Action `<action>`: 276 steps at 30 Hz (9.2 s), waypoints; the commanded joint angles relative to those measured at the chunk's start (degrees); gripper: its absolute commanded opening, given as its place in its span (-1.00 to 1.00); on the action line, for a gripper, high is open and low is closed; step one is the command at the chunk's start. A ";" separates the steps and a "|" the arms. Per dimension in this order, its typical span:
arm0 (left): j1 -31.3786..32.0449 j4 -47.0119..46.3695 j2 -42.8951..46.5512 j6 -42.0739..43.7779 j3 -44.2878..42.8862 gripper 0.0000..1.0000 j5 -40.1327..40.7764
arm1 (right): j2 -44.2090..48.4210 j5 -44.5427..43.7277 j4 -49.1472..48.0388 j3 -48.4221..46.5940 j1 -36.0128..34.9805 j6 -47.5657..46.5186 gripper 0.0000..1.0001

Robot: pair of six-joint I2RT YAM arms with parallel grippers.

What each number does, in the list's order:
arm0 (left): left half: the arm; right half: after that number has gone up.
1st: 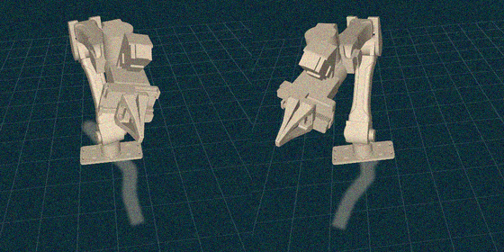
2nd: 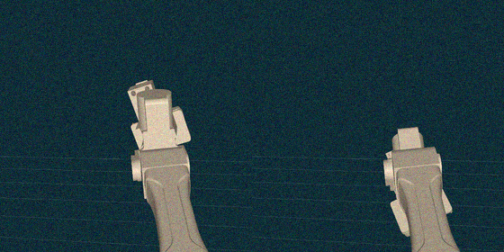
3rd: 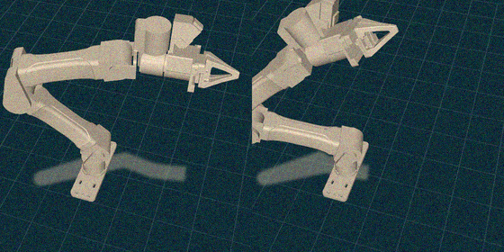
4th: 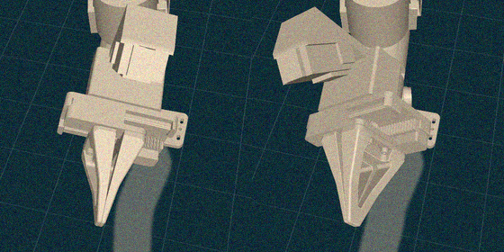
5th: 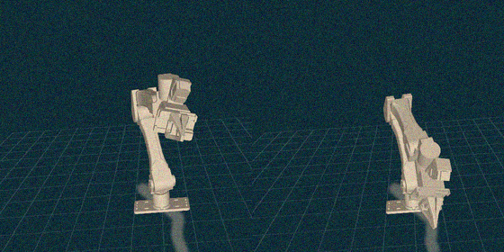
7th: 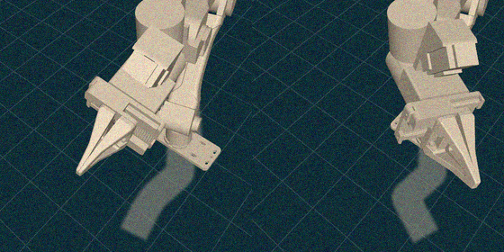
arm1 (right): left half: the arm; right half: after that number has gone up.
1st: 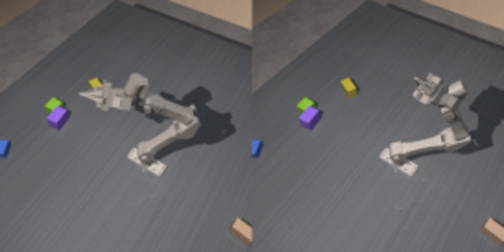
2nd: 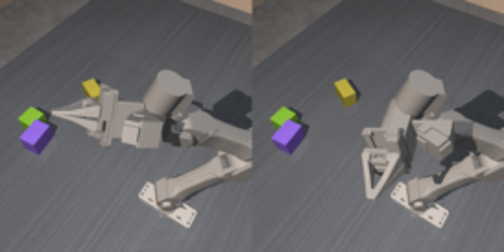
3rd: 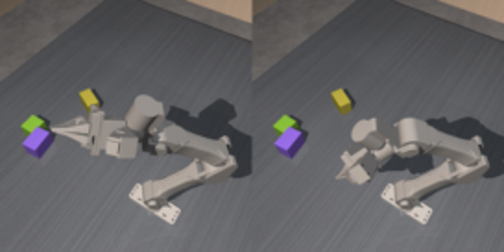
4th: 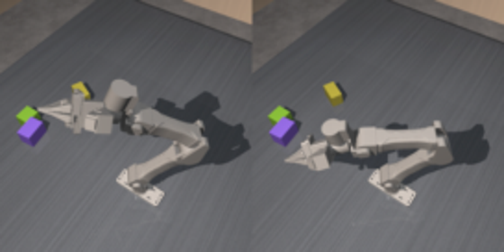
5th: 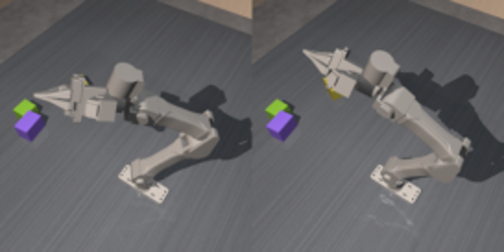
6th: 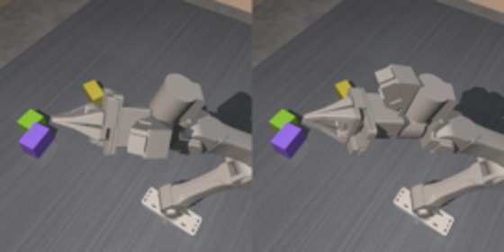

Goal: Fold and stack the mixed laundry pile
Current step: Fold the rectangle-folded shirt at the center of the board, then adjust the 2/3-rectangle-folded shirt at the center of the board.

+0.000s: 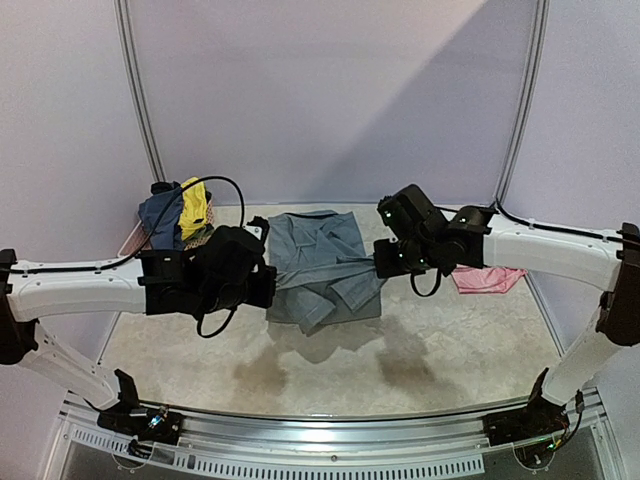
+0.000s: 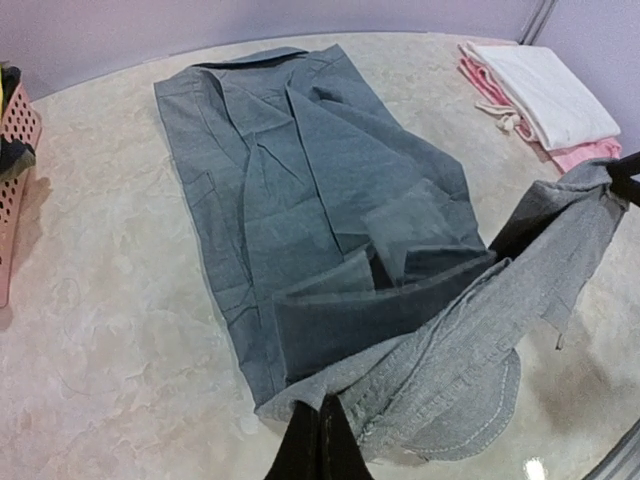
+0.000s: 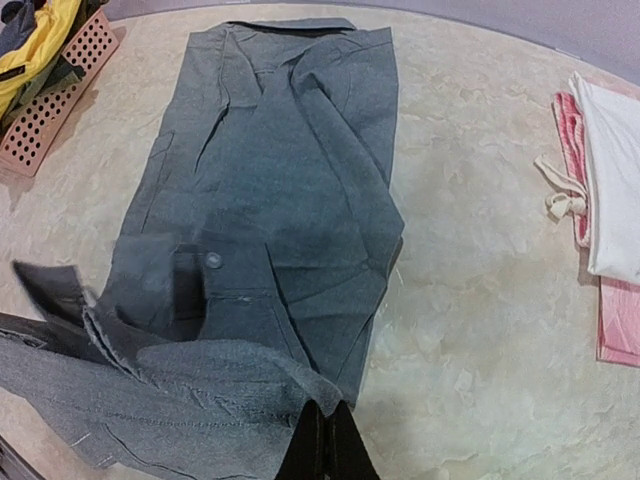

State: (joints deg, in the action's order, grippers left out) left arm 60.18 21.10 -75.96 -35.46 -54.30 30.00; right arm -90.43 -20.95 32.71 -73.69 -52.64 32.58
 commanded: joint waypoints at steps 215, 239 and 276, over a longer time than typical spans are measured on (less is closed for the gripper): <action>-2.87 -24.71 -36.62 14.55 -11.06 -0.44 -19.23 | -17.97 36.41 -18.25 2.81 11.77 -5.41 -0.13; -2.88 -25.39 -36.13 13.91 -9.77 -0.47 -19.78 | -21.18 33.91 -18.36 2.57 11.77 -3.32 -0.01; -2.78 -28.24 -36.76 13.17 -5.64 -0.53 -20.46 | -37.80 47.48 -33.97 -16.54 17.38 6.19 -0.25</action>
State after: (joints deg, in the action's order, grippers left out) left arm 56.73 -5.41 -111.53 -21.50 -61.73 10.44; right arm -124.42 23.46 3.09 -86.63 -37.28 35.05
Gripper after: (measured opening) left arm 0.236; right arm 0.374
